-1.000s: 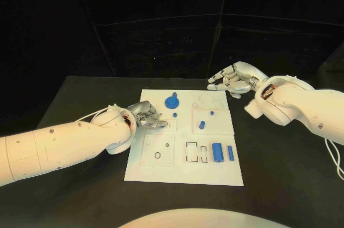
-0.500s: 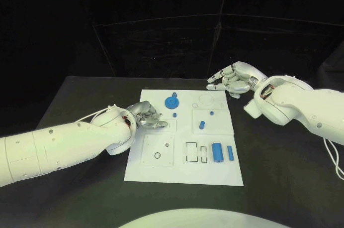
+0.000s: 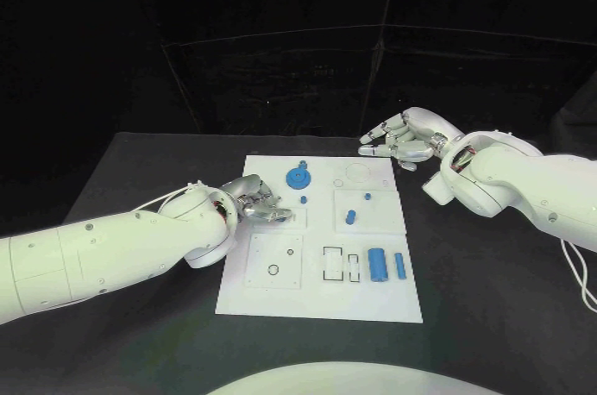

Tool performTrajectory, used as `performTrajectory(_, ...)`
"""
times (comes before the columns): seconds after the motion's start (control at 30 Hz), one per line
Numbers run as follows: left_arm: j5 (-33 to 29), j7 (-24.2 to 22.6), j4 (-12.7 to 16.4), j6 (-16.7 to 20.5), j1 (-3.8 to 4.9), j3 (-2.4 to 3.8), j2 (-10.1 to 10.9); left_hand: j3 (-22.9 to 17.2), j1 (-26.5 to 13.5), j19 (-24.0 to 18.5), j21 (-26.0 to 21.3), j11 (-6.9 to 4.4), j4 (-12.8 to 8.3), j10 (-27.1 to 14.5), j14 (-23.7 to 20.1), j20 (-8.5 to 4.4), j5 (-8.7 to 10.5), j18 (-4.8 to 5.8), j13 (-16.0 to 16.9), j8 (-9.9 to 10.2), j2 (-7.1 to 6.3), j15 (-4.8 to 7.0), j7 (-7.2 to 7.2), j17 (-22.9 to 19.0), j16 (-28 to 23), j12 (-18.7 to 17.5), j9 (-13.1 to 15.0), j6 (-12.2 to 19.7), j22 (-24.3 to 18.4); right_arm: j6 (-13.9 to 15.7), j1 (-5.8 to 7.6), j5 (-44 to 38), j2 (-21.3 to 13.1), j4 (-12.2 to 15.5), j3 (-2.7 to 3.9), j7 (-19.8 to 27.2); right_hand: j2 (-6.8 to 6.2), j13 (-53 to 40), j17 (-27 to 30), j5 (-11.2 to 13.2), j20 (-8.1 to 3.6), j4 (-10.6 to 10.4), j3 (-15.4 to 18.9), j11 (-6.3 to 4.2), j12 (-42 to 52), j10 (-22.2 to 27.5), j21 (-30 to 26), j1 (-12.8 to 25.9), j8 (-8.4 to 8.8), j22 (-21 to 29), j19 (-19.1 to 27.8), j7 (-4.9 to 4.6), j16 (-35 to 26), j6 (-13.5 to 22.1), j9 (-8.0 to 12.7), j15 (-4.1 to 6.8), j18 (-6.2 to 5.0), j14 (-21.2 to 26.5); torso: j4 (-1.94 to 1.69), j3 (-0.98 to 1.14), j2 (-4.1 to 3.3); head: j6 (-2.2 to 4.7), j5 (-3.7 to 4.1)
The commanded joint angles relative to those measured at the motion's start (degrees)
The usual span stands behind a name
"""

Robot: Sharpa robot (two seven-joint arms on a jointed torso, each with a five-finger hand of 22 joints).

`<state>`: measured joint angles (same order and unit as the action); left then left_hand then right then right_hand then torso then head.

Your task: Assemble the parts on the task board

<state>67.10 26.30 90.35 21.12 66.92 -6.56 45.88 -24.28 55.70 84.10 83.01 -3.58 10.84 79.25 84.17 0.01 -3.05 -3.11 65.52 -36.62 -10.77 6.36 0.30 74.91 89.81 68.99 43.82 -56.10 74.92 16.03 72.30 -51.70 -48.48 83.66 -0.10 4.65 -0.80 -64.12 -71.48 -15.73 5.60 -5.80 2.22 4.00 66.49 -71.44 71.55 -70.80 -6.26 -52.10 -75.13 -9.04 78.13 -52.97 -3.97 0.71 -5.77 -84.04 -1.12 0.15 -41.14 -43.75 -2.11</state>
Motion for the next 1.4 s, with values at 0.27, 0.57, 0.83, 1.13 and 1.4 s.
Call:
performTrajectory(0.27,-1.1,0.6,-0.2,-1.2,0.18,0.02,-0.2,0.4,-0.7,2.8,0.4,0.02,0.7,0.4,5.8,-0.46,-0.18,0.92,0.2,-0.3,-0.06,0.39,-0.07,15.1,0.2,0.4,0.2,-0.5,4.5,-0.7,0.11,0.2,0.0,0.0,0.04,0.3,0.34,0.0,0.1,-0.4,-0.44,-0.2,0.2,-0.17,-0.1,0.3,-0.4,0.3,-0.26,0.1,0.1,0.21,-0.3,-0.2,-0.1,0.08,-1.03,-2.1,-0.01,-0.02,-0.01,-0.15,0.15)
performTrajectory(0.57,-1.2,0.5,-0.2,-0.3,0.21,0.03,-0.3,1.4,-0.8,3.0,0.8,-0.19,2.2,0.7,5.8,-0.57,-0.21,1.03,0.7,-0.7,0.21,0.55,-0.35,15.1,0.2,0.8,0.7,-1.0,5.1,-0.8,0.11,0.3,0.1,-0.1,0.04,0.3,0.34,0.0,0.1,-0.4,-0.44,-0.2,0.2,-0.17,-0.1,0.3,-0.4,0.3,-0.26,0.1,0.1,0.21,-0.3,-0.2,-0.1,0.08,-1.03,-2.1,0.0,-0.05,0.0,-0.09,0.18)
performTrajectory(0.83,-1.3,0.4,0.2,0.3,0.21,0.05,-0.3,1.7,-0.7,3.0,0.9,-0.3,2.6,0.8,5.8,-0.64,-0.21,1.08,0.9,-1.0,0.25,0.63,-0.48,15.1,0.2,1.0,1.0,-1.3,5.3,-0.9,0.11,0.3,0.3,-0.3,0.04,0.4,0.35,0.1,0.1,-0.4,-0.44,-0.3,0.4,-0.17,-0.1,0.3,-0.4,0.4,-0.3,0.1,0.1,0.22,-0.3,-0.3,-0.1,0.08,-1.02,-2.1,-0.04,-0.04,0.01,-0.07,0.22)
performTrajectory(1.13,-1.3,0.5,0.3,0.5,0.43,0.13,-0.2,2.3,-0.7,3.1,1.0,-0.39,3.4,0.9,5.8,-0.73,-0.22,1.11,1.0,-1.2,0.2,0.72,-0.58,15.1,0.2,1.1,1.4,-1.3,5.5,-0.8,0.1,0.3,0.3,-0.3,0.04,0.4,0.35,0.1,0.1,-0.4,-0.44,-0.3,0.4,-0.17,-0.1,0.3,-0.4,0.4,-0.3,0.1,0.1,0.22,-0.3,-0.3,-0.1,0.08,-1.02,-2.1,0.02,-0.02,-0.01,-0.01,0.21)
performTrajectory(1.4,-1.3,0.7,-0.2,0.2,0.57,0.14,-0.3,2.4,-0.7,3.1,1.0,-0.41,3.5,0.9,5.8,-0.75,-0.22,1.11,1.0,-1.2,0.25,0.74,-0.6,15.1,0.2,1.1,1.4,-1.3,5.5,-0.8,0.1,0.3,0.3,-0.3,0.04,0.4,0.35,0.1,0.1,-0.5,-0.44,-0.4,0.5,-0.18,-0.1,0.3,-0.4,0.5,-0.33,0.1,0.1,0.23,-0.3,-0.3,-0.1,0.09,-1.02,-2.1,0.04,-0.03,0.01,0.04,0.32)
